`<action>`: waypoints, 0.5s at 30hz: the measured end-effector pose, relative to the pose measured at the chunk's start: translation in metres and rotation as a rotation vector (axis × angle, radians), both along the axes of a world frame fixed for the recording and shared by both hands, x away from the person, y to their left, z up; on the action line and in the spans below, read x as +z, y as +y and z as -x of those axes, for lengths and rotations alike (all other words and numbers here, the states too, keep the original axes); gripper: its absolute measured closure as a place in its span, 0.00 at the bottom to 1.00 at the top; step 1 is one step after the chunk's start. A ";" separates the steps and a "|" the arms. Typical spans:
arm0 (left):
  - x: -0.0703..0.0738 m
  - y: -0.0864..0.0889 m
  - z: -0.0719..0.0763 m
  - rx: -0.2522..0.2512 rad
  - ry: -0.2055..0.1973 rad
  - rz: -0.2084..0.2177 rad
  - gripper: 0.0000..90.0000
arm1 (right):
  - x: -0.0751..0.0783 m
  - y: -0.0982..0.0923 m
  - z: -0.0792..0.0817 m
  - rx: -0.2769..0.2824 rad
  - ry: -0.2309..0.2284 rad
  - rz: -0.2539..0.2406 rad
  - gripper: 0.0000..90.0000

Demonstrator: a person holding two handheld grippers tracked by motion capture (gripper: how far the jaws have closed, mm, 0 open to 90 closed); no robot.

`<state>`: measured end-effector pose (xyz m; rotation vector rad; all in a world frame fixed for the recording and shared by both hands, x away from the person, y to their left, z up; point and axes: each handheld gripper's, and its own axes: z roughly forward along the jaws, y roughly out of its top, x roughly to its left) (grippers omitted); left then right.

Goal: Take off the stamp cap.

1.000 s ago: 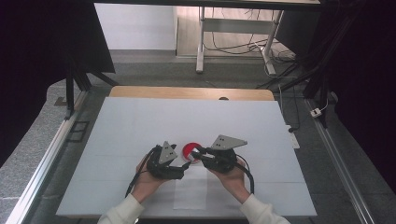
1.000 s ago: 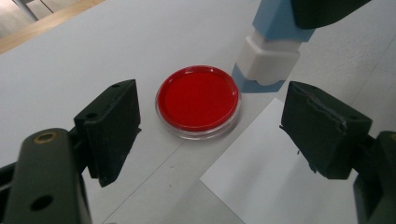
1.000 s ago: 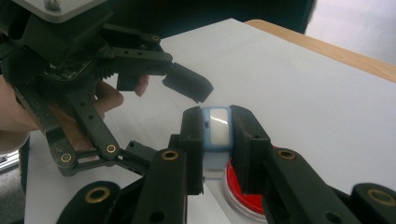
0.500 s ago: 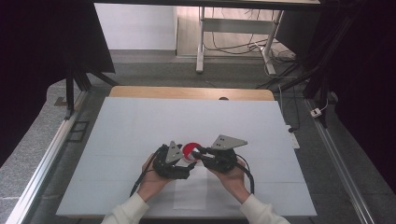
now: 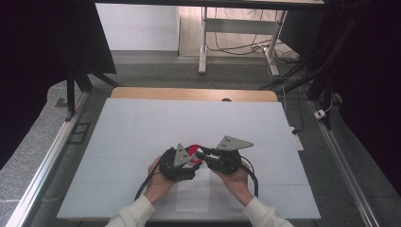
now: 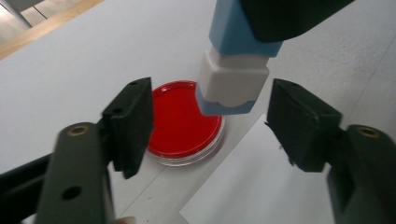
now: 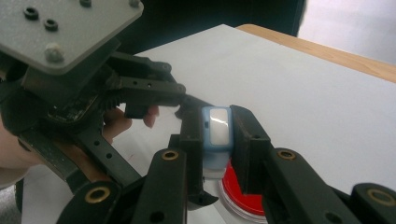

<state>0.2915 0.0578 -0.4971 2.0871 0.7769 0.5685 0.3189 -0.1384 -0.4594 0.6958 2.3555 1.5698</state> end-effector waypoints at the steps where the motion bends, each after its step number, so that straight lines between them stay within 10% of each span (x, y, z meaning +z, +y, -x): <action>1: 0.000 0.000 0.000 -0.002 -0.003 -0.006 0.41 | 0.000 0.000 0.000 -0.003 0.000 -0.003 0.84; 15: -0.001 -0.004 0.000 -0.012 -0.014 -0.020 0.58 | -0.001 -0.002 0.000 -0.018 0.004 -0.028 0.84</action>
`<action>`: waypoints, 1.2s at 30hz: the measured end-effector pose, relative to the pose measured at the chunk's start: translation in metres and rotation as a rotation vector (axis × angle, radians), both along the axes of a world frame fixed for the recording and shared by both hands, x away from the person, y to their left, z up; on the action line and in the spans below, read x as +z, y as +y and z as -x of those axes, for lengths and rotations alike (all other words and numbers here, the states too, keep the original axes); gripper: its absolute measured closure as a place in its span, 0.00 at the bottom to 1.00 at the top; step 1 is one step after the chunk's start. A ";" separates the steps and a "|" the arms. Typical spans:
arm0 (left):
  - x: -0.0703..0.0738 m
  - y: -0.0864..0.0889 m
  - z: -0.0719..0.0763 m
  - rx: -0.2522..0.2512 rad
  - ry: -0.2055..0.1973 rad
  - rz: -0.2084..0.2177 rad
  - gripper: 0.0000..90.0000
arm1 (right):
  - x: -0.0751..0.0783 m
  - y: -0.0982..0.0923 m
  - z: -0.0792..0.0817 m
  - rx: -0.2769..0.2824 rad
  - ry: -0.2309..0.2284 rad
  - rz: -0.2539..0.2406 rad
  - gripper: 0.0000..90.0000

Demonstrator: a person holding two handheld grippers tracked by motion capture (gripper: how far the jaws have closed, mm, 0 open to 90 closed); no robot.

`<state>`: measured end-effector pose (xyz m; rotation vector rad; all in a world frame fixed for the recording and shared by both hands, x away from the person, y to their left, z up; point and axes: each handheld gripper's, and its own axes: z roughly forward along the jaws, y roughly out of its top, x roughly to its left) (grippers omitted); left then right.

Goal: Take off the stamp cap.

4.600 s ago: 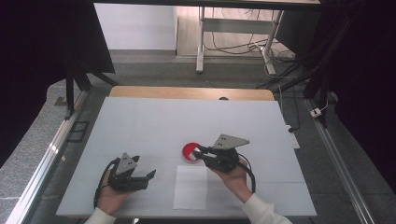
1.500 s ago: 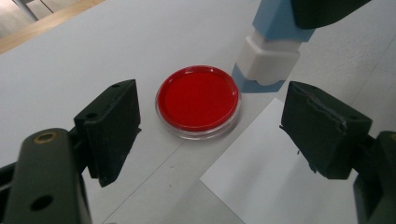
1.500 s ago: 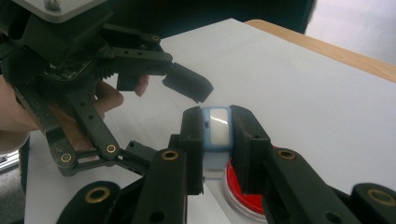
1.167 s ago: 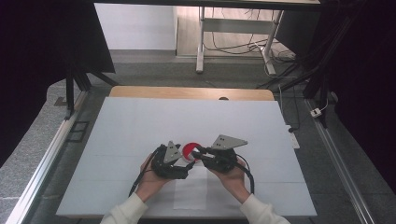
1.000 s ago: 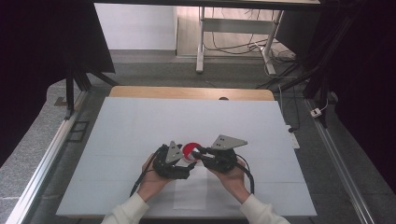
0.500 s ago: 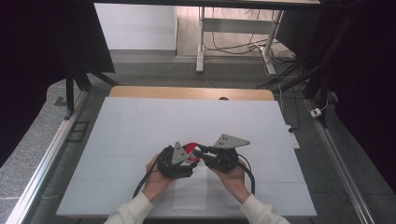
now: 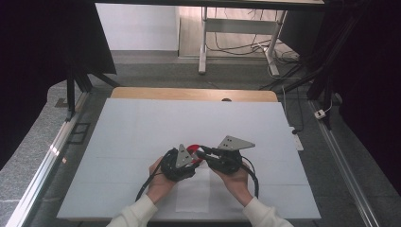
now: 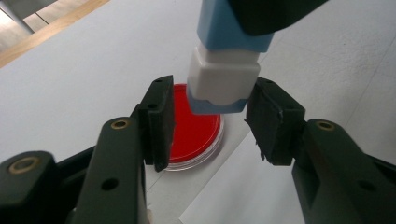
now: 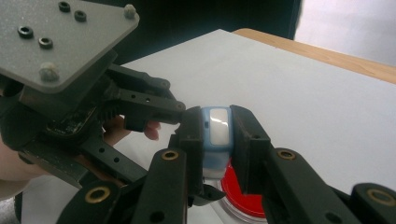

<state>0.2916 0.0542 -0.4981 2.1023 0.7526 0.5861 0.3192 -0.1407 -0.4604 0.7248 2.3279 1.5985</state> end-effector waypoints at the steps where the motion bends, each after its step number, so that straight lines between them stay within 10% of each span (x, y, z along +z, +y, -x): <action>1: 0.000 0.000 0.000 0.000 0.000 -0.002 0.59 | 0.000 0.000 0.000 -0.001 0.000 -0.001 0.84; 36: -0.002 -0.004 0.002 0.016 -0.039 -0.034 0.70 | -0.003 -0.001 0.001 -0.049 0.017 -0.032 0.84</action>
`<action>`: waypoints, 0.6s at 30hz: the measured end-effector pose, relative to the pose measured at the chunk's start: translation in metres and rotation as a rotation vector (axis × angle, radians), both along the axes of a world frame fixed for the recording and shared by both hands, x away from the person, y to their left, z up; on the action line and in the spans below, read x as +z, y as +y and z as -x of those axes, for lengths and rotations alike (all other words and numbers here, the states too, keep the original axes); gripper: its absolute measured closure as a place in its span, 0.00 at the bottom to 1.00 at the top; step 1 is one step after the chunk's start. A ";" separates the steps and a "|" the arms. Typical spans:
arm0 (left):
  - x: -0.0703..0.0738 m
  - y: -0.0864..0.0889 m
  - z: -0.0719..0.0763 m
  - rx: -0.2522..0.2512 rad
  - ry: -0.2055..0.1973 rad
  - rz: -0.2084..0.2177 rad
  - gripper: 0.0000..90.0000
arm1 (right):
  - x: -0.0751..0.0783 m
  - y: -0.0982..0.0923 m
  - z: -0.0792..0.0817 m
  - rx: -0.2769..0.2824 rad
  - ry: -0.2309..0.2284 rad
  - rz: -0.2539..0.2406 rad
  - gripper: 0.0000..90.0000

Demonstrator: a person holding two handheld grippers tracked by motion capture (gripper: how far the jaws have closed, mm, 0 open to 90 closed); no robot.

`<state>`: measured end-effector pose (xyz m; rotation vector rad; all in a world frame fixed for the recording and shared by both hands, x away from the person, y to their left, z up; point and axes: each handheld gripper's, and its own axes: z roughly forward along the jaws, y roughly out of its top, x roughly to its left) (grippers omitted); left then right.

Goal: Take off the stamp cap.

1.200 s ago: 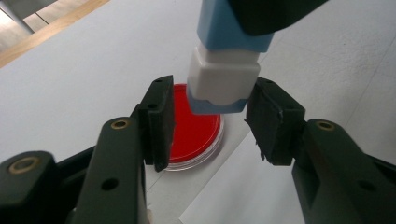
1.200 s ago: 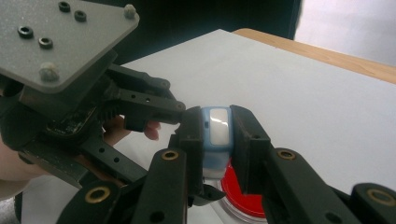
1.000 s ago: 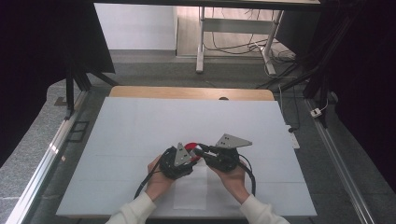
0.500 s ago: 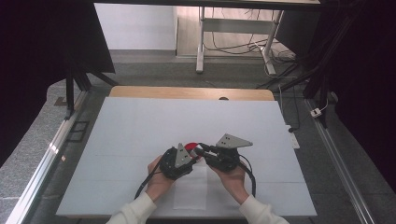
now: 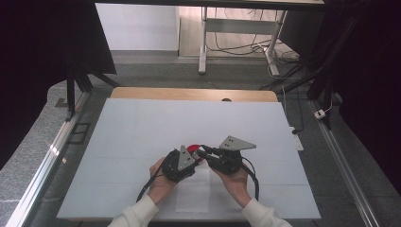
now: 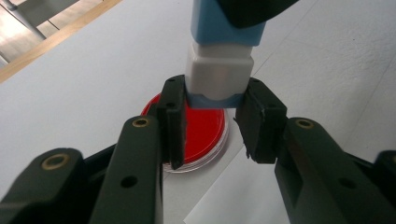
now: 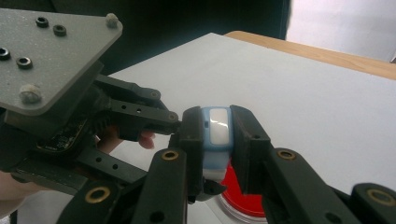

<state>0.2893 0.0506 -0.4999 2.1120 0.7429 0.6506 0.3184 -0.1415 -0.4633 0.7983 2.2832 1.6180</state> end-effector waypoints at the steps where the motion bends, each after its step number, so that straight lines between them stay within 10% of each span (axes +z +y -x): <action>1: 0.000 0.000 0.000 0.000 0.000 -0.001 0.70 | 0.000 0.000 0.000 0.002 0.001 0.001 0.84; 18: -0.002 -0.001 0.002 -0.006 -0.023 -0.025 0.72 | -0.001 -0.002 0.000 -0.007 0.016 -0.007 0.84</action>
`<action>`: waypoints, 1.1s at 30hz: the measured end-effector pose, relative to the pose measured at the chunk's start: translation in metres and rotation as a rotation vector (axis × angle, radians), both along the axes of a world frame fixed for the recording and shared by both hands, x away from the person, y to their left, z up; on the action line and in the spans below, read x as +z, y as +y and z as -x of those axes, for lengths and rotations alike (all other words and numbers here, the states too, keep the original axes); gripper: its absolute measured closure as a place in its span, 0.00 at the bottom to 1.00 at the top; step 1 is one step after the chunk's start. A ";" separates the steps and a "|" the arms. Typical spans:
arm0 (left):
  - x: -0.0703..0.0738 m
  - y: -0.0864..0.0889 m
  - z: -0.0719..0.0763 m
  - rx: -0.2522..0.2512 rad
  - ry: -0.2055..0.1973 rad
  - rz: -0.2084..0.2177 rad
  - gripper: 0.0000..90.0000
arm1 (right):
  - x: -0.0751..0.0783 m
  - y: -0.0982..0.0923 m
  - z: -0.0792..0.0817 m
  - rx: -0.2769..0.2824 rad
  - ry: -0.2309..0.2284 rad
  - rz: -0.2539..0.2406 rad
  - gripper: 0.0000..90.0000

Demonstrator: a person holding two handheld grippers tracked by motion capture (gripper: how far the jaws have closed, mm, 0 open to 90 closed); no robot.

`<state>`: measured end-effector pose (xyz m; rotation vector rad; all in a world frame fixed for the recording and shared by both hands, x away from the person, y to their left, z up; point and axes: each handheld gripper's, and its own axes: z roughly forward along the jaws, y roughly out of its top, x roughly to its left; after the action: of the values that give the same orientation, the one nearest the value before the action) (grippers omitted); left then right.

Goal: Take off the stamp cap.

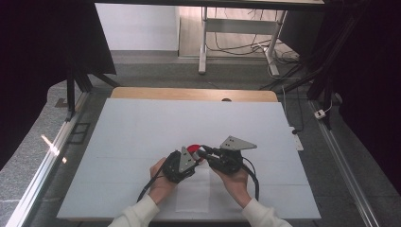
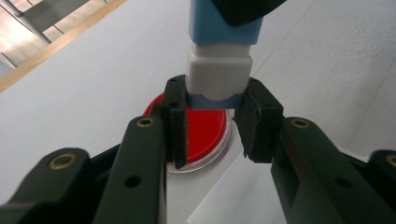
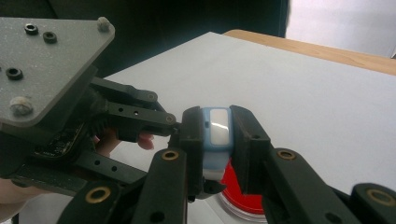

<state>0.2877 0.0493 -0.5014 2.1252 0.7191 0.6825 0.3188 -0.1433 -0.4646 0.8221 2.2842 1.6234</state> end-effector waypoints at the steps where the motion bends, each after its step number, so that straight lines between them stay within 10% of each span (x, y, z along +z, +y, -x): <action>1: 0.000 0.000 0.000 0.000 -0.001 0.000 0.72 | 0.000 0.000 0.000 -0.001 0.000 -0.002 0.84; 33: -0.004 0.002 -0.001 -0.005 0.016 0.007 0.73 | -0.002 -0.001 -0.001 -0.002 0.019 0.003 0.84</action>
<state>0.2888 0.0513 -0.5053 2.1275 0.7231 0.6596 0.3195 -0.1442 -0.4667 0.8427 2.2975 1.6181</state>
